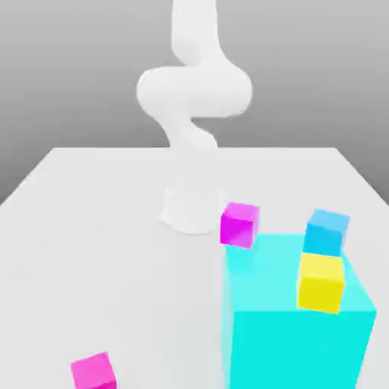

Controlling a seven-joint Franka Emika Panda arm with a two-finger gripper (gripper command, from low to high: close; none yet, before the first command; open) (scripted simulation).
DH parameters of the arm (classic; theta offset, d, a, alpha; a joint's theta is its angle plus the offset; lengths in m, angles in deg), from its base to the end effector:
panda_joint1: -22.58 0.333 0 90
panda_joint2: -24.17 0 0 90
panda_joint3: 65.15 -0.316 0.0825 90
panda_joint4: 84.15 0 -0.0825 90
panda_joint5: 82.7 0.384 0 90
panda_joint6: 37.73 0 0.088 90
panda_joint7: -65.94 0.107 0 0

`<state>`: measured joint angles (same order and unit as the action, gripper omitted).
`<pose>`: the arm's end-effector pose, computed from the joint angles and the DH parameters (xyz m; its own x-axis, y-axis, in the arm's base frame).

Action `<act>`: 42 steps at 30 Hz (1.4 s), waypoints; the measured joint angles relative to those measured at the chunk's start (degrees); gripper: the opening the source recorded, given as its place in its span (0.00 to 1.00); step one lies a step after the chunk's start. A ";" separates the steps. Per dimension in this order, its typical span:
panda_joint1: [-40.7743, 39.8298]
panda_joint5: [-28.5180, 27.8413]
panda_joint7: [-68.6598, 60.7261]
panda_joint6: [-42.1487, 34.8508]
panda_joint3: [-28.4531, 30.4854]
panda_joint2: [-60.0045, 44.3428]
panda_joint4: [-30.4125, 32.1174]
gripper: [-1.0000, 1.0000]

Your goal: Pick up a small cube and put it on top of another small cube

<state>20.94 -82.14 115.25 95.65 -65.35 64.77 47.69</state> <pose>0.3796 -0.0089 0.6805 0.4633 -0.7739 0.4317 -0.5790 -0.6332 -0.5136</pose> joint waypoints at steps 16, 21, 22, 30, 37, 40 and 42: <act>-8.44 0.67 24.43 10.26 -0.24 -33.59 0.42 0.50; -10.40 0.48 32.27 13.47 0.81 -43.97 0.56 0.50; -10.70 0.46 33.79 14.10 0.90 -46.05 0.58 0.50; -11.20 2.07 42.44 20.85 3.18 -62.69 0.06 0.50; -11.62 2.65 42.27 25.33 2.72 -68.37 -0.98 0.00; -11.63 2.66 42.30 25.40 2.71 -68.47 -1.00 0.00; -11.40 2.35 42.53 22.91 3.02 -65.39 -0.39 0.00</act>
<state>9.55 -79.79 157.78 118.55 -62.33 -0.62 47.30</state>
